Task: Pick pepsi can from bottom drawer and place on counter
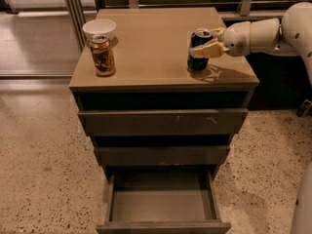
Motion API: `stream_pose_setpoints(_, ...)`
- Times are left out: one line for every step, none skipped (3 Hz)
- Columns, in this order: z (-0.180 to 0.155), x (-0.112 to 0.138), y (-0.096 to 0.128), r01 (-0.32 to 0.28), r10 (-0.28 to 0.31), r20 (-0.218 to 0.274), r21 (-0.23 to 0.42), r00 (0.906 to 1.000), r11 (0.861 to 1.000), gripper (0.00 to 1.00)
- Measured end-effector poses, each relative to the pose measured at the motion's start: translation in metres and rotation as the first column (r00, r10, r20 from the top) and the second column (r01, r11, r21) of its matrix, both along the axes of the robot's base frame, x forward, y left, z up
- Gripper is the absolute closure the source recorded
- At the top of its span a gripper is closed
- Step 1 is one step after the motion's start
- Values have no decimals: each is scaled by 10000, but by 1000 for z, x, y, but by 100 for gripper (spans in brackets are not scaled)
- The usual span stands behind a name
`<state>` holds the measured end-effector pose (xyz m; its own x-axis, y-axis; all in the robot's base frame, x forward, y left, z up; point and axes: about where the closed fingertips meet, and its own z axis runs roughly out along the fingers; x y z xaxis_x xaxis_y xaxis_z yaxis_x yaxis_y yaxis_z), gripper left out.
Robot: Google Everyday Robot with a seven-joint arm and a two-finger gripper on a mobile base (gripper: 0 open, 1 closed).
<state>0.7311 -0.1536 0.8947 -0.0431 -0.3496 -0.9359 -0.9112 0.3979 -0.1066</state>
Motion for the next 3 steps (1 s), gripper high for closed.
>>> stream_pose_setpoints(-10, 3, -2, 110, -110, -336, 6, 9994, 9999, 100)
stream_pose_setpoints(-21, 4, -4, 174, -175, -701, -15, 9974, 9998, 100)
stream_pose_setpoints(-22, 4, -4, 176, -177, -719, -15, 9973, 9998, 82)
